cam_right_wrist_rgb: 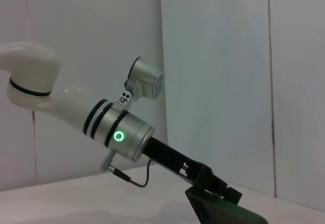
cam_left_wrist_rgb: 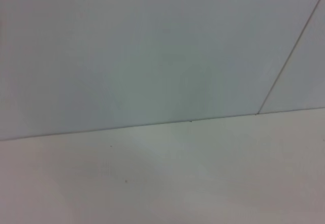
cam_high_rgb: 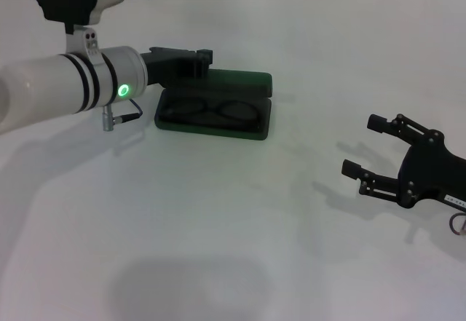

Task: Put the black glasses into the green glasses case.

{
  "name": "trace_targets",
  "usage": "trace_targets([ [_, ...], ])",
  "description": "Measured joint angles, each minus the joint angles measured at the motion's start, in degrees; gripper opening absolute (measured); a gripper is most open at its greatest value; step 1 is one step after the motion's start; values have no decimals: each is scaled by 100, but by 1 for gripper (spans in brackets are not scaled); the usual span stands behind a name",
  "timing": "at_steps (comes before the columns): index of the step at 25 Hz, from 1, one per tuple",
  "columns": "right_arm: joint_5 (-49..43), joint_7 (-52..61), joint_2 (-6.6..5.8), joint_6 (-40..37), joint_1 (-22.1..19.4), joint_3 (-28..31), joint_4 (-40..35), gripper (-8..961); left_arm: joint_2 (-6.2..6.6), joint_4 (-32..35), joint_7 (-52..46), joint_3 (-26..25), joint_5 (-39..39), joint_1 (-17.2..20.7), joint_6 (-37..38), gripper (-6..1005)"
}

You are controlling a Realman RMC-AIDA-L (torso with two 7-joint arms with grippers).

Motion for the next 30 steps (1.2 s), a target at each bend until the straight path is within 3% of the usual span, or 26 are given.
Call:
trace_targets([
  [20, -8, 5, 18, 4, 20, 0, 0, 861, -25, -144, 1070, 8, -738, 378, 18, 5],
  [30, -7, 22, 18, 3, 17, 0, 0, 860, -20, -311, 1542, -18, -1171, 389, 117, 5],
])
